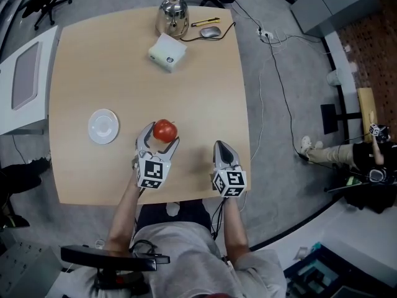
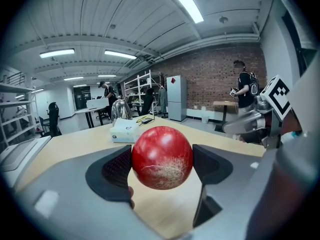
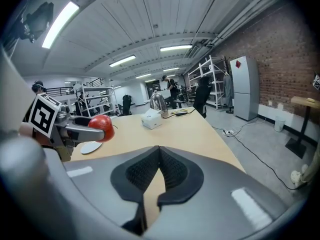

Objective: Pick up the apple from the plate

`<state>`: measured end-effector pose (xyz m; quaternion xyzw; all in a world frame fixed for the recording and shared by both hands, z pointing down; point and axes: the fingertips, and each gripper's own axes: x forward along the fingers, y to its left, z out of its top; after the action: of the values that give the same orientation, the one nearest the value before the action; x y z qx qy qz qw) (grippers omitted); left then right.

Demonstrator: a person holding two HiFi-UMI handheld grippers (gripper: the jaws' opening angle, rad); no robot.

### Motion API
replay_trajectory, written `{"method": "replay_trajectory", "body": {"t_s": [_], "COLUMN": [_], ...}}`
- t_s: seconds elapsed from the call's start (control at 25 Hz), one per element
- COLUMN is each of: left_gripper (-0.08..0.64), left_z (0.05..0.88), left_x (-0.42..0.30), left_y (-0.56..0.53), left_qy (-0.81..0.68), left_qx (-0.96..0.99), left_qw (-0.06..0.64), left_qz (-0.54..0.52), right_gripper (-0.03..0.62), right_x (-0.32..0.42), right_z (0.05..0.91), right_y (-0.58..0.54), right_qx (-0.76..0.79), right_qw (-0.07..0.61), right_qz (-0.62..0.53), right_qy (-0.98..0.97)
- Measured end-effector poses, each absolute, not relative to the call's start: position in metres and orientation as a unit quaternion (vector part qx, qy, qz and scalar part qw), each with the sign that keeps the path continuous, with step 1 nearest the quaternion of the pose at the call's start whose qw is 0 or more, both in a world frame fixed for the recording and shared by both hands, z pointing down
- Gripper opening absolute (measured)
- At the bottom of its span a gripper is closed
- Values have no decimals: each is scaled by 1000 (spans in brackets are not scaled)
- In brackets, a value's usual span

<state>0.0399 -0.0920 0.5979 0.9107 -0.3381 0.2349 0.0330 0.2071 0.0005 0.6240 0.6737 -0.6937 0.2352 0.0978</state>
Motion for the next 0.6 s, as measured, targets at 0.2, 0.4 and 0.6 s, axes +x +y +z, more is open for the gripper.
{"method": "replay_trajectory", "body": {"t_s": [0.2, 0.4, 0.6], "left_gripper": [400, 400, 400], "left_z": [604, 614, 626], "left_x": [64, 81, 96], "left_y": [-85, -83, -79], "left_qy": [-335, -334, -332], "left_qx": [912, 911, 909], "left_qw": [41, 48, 54], "left_qz": [232, 236, 245], "right_gripper": [6, 6, 6], "right_x": [227, 241, 254], "right_z": [628, 635, 643], "right_y": [4, 4, 6], "right_qx": [670, 665, 661], "right_qw": [101, 106, 108], "right_qz": [238, 242, 249], "right_qy": [-695, -699, -700]}}
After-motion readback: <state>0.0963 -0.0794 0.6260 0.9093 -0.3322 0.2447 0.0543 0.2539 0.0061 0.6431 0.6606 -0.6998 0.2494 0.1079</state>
